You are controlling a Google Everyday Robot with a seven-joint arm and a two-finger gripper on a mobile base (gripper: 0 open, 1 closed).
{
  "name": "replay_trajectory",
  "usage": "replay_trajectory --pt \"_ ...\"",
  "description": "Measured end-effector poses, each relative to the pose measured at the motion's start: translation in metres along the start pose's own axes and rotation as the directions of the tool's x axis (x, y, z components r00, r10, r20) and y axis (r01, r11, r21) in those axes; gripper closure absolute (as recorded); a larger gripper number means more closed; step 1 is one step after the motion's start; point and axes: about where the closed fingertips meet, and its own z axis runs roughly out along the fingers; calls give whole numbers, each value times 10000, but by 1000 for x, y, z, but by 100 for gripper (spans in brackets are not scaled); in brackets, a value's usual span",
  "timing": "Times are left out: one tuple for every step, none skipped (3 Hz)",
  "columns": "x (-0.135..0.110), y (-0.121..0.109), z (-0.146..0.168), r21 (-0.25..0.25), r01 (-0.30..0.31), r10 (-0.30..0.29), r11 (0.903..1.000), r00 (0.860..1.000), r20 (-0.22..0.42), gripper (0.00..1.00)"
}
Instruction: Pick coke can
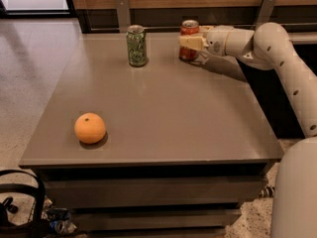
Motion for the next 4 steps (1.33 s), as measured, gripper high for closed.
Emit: replay_trajectory --pt "0 2 3 -48 -9 9 10000 10000 0 100" --pt "-8 8 5 -461 -13 21 9989 9998 183 100" --pt "-46 24 -3 -1118 473 -400 9926 9970 660 100" --pt "-84 44 -16 -1468 1256 -1121 9812 9890 966 100"
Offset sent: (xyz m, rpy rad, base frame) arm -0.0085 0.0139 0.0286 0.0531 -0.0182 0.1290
